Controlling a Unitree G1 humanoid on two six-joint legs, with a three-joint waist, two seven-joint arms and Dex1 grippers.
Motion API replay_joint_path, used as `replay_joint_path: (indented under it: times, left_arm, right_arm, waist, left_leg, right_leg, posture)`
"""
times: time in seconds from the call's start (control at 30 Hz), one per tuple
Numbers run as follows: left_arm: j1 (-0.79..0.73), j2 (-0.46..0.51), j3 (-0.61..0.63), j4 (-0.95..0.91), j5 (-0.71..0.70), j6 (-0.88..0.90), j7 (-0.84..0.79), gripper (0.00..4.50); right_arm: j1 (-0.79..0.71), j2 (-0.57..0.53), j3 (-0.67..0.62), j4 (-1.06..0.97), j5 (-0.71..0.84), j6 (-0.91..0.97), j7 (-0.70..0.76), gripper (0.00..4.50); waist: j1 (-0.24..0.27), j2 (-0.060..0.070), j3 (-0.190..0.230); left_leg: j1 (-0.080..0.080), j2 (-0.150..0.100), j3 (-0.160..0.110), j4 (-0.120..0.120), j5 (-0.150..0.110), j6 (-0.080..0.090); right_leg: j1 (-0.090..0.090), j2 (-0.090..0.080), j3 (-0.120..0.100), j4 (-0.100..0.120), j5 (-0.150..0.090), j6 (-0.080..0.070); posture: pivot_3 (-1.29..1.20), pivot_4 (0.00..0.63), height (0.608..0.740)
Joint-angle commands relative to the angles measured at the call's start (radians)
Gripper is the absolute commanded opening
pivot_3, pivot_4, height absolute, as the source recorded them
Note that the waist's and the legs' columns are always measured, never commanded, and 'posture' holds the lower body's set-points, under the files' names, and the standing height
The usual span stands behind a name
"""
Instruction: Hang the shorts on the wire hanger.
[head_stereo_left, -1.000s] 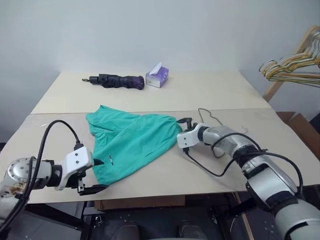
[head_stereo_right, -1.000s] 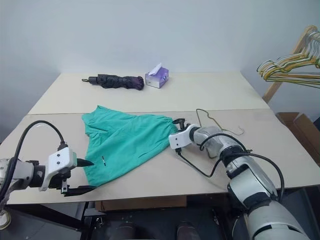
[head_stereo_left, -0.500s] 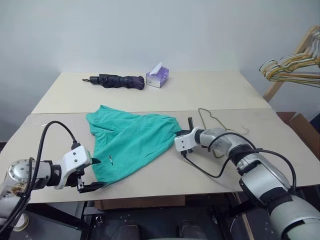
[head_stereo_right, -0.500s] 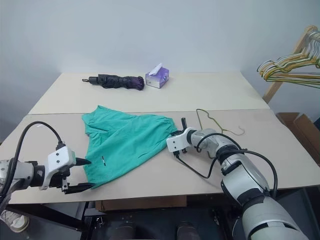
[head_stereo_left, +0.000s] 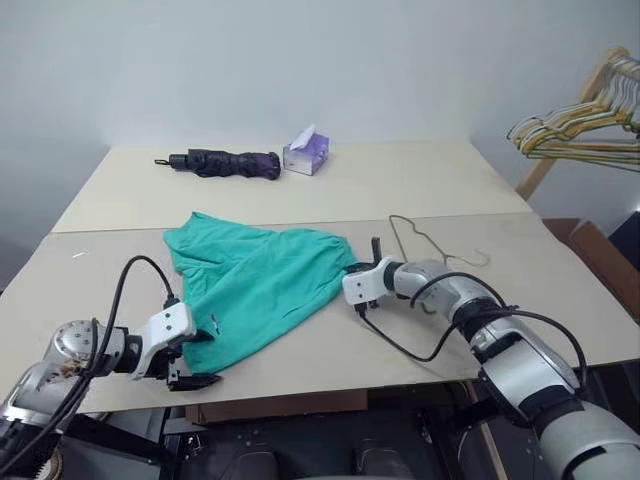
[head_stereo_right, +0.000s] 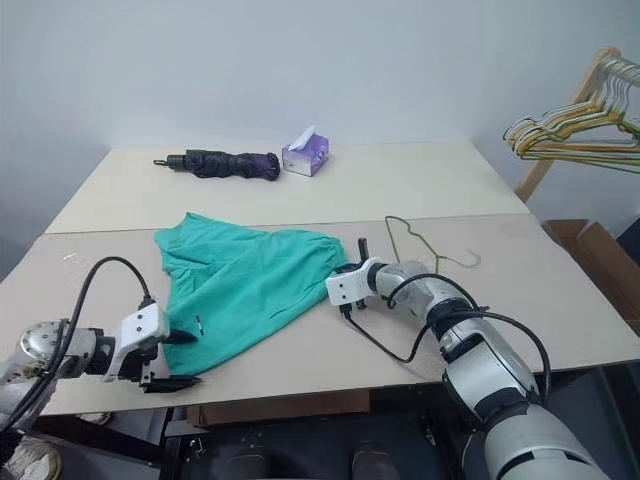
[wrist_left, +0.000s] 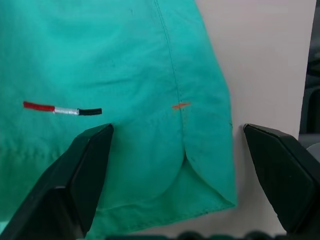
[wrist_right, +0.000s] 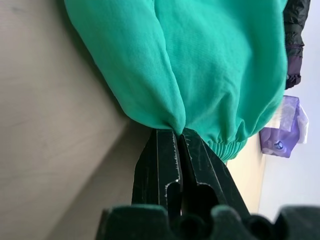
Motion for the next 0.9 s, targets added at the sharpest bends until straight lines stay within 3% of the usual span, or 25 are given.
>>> replay_joint_path:
  times: [0.03, 0.5, 0.67, 0.9]
  left_arm:
    - [-0.013, -0.001, -0.026, 0.040, 0.052, -0.060, 0.000, 4.50]
    - [-0.028, 0.025, 0.035, 0.058, 0.054, -0.109, 0.008, 0.12]
    - [-0.049, 0.051, 0.114, 0.047, 0.040, -0.094, 0.050, 0.04]
    - [0.055, 0.180, 0.251, -0.108, -0.061, -0.016, -0.075, 0.04]
  right_arm:
    - [0.001, -0.016, -0.032, -0.055, 0.029, 0.017, 0.011, 0.03]
    - [0.064, -0.080, -0.050, -0.225, 0.069, 0.051, 0.139, 0.00]
    - [0.097, -0.154, -0.066, -0.376, 0.117, 0.042, 0.257, 0.00]
    - [0.235, -0.330, -0.097, -0.788, 0.369, 0.126, 0.633, 0.00]
  waist:
    - [-0.003, 0.000, 0.000]
    - [-0.014, 0.001, 0.000]
    - [-0.015, 0.001, 0.000]
    - [-0.006, 0.001, 0.000]
  left_leg:
    - [0.001, 0.000, 0.000, 0.000, 0.000, 0.000]
    - [0.001, 0.000, 0.000, 0.000, 0.000, 0.000]
    - [0.000, 0.000, 0.000, 0.000, 0.000, 0.000]
    - [-0.002, 0.001, 0.000, 0.000, 0.000, 0.000]
  right_leg:
    - [0.000, 0.000, 0.000, 0.000, 0.000, 0.000]
    - [0.000, 0.000, 0.000, 0.000, 0.000, 0.000]
    - [0.000, 0.000, 0.000, 0.000, 0.000, 0.000]
    - [-0.001, 0.000, 0.000, -0.001, -0.001, 0.001]
  posture:
    - [0.06, 0.000, 0.740]
    - [0.07, 0.000, 0.740]
    - [0.08, 0.000, 0.740]
    - [0.09, 0.000, 0.740]
